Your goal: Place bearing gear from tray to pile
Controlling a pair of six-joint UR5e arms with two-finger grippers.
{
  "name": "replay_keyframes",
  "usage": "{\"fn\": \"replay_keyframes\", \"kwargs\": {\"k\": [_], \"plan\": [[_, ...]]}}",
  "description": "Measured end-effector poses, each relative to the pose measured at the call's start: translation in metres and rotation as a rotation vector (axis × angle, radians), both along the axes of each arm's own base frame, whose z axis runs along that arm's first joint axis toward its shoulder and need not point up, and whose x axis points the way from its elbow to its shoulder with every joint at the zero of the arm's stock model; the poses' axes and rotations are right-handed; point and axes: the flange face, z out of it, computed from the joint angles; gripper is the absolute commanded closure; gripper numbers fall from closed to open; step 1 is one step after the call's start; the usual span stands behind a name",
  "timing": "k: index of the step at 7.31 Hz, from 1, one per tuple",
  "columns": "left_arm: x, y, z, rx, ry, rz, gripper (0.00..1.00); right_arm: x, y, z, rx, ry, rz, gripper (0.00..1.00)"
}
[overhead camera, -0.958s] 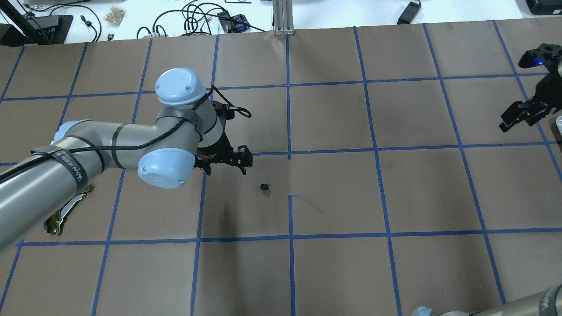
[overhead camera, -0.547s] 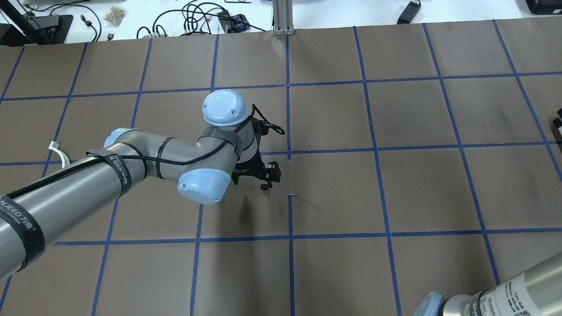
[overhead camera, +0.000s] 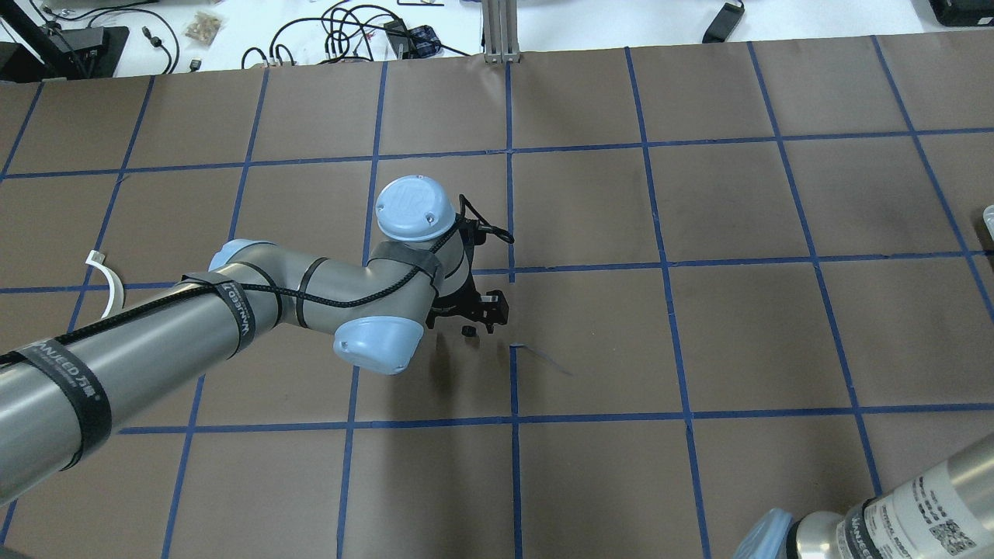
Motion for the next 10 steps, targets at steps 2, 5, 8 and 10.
{"fn": "replay_keyframes", "kwargs": {"k": [2,5,8,10], "plan": [[-0.002,-0.001,-0.002,-0.013,0.005,0.020,0.65,-0.019,0.007,-0.022,0.005,-0.008,-0.056,0.03],[-0.007,0.006,-0.004,-0.006,0.004,0.010,0.65,-0.039,0.021,-0.056,0.034,-0.042,-0.098,0.33],[-0.014,0.016,-0.007,0.003,0.001,-0.012,0.75,-0.043,0.025,-0.064,0.041,-0.051,-0.110,0.37],[-0.012,0.009,0.002,-0.015,0.006,-0.015,0.76,-0.043,0.025,-0.067,0.042,-0.054,-0.110,0.42]]}}
